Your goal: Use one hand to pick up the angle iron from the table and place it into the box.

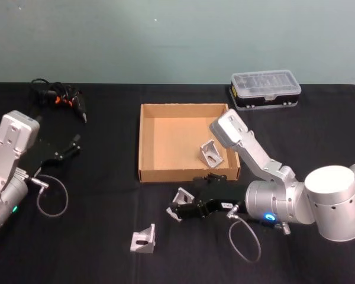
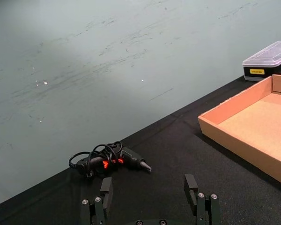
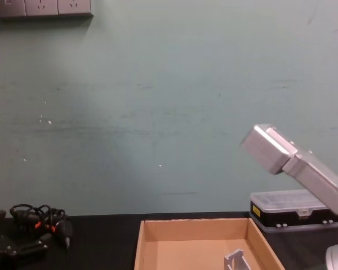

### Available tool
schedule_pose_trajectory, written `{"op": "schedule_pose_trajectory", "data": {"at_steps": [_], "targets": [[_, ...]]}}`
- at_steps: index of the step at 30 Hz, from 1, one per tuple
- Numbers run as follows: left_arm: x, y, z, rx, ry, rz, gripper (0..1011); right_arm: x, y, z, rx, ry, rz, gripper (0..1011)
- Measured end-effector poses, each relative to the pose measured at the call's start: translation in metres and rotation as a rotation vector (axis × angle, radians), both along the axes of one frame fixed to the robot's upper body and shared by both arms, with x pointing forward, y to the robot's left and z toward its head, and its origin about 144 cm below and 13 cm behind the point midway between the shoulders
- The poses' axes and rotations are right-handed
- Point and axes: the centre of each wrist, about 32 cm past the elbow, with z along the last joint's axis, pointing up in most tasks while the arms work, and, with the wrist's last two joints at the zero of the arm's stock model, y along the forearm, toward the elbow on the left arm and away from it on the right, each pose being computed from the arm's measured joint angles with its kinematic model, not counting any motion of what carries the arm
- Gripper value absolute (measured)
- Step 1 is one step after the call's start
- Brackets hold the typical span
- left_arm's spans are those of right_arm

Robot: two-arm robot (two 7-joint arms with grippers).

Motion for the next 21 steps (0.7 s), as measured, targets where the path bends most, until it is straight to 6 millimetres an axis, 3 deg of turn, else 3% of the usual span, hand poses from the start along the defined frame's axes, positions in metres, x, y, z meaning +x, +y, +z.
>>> {"op": "schedule_pose_trajectory", "data": {"at_steps": [16,21], "targets": [[0.0,0.0,0.0,0.0,0.0,0.0,1000,0.0081,0.0047,-0.0078,-0.022,0.007,-0.014,998],[0.0,0.0,0.0,0.0,0.0,0.0,1000,0.0085,0.0051,-0.0075,-0.024,0.001,-0.012,891]]}}
